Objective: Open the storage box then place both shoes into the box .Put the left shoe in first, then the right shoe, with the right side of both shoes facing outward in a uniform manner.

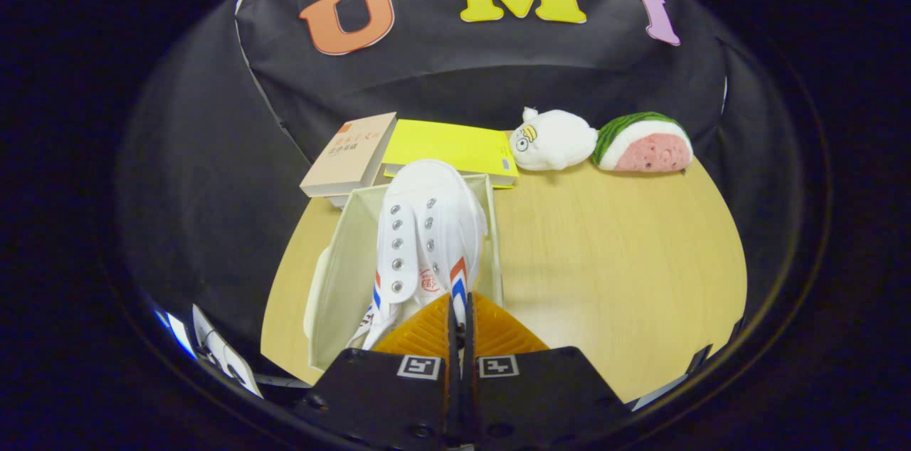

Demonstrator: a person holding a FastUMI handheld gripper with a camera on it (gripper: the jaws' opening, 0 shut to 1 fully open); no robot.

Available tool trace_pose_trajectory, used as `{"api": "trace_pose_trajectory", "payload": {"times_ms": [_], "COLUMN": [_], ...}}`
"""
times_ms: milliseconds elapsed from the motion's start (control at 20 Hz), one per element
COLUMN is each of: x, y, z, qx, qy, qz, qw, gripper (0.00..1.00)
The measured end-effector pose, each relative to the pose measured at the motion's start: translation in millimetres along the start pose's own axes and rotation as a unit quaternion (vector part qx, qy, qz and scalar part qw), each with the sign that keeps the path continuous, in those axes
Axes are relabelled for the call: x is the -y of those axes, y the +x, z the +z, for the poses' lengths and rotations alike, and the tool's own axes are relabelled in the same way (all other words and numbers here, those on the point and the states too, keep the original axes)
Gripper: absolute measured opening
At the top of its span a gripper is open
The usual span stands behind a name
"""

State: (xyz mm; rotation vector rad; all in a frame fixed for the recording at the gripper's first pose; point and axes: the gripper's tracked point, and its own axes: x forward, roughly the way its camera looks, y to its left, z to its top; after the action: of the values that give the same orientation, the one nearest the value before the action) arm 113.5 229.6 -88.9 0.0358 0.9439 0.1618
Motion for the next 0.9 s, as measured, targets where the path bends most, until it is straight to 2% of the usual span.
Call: {"api": "trace_pose_trajectory", "payload": {"times_ms": [250,600,700,800,850,900], "x": [-7.0,-0.2,-1.2,-7.1,-6.0,-4.5], "y": [21.9,42.5,45.9,46.0,41.3,35.5], "z": [-8.1,-31.2,-33.6,-33.6,-29.7,-24.8], "qx": [0.022,0.022,0.023,0.03,0.043,0.06], "qy": [-0.002,0.014,0.015,0.016,0.014,0.009], "qz": [-0.038,-0.082,-0.08,-0.06,-0.064,-0.072], "qw": [0.999,0.996,0.996,0.998,0.997,0.996], "gripper": [0.06,0.06,0.09,0.13,0.21,0.21]}}
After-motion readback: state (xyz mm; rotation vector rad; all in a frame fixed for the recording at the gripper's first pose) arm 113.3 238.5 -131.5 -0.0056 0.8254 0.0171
